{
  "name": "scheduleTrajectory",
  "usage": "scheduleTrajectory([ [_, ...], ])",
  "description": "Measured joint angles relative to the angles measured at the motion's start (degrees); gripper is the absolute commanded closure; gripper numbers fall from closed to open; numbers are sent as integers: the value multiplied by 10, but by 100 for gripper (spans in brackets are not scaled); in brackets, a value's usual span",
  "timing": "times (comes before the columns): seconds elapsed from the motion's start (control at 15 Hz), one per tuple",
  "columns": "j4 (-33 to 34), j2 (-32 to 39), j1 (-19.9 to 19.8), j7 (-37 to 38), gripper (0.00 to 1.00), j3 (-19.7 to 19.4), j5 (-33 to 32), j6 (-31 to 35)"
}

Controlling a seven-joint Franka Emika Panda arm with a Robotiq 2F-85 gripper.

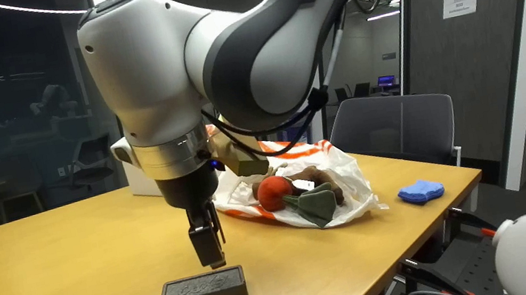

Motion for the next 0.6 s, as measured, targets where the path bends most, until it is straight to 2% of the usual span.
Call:
scheduleTrajectory([
  [0.27,-3,16,-6,-149,0,0,100,40],
  [0.6,2,56,-30,-330,0,-1,175,58],
])
